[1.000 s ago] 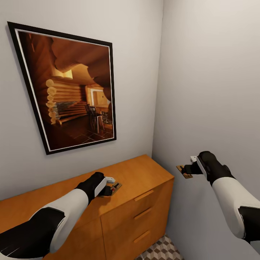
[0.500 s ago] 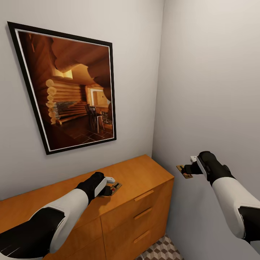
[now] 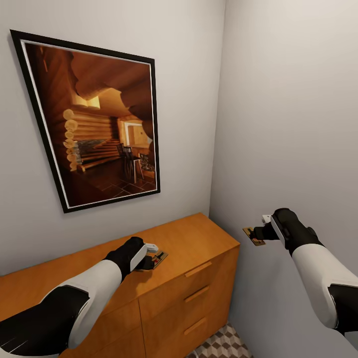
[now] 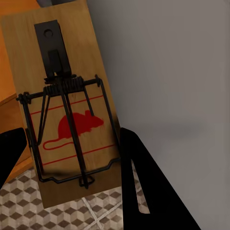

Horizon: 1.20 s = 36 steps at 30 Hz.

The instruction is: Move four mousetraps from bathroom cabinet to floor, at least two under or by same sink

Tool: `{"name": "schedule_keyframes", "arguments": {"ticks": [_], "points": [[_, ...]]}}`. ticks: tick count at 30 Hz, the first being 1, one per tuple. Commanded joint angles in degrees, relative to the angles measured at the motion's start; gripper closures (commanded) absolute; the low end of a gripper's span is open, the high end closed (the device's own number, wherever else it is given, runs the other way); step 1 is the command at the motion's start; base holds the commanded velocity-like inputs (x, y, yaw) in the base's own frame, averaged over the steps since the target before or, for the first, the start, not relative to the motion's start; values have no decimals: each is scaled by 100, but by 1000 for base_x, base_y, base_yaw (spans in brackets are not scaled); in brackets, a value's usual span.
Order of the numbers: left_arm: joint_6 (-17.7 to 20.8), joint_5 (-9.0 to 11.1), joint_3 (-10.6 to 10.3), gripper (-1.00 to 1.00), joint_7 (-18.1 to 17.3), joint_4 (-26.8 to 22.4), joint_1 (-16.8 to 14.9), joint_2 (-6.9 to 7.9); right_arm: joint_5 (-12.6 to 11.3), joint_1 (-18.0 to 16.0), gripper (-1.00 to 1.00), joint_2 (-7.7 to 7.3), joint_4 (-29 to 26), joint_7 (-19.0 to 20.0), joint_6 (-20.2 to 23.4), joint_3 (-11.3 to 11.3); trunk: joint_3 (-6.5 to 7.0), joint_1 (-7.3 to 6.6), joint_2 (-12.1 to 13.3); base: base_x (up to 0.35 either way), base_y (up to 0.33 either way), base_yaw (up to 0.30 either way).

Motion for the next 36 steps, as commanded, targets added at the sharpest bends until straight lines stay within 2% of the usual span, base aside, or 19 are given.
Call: {"name": "schedule_keyframes", "arguments": {"ticks": [1,15,22,36], "points": [[24,61,-36,-100,40,-7,-4,1,60,-4,100,3,-6,52,19,-22,-10,1,-7,0,0,0],[20,36,-36,-100,51,-23,-4,1,60,-4,100,3,-6,52,19,-22,-10,1,-7,0,0,0],[20,38,-41,-100,43,-21,-4,9,60,-4,100,3,-6,52,19,-22,-135,155,-288,0,0,0],[20,31,-44,-100,58,-42,-4,10,59,-4,100,3,-6,52,19,-22,-135,155,-288,0,0,0]]}}
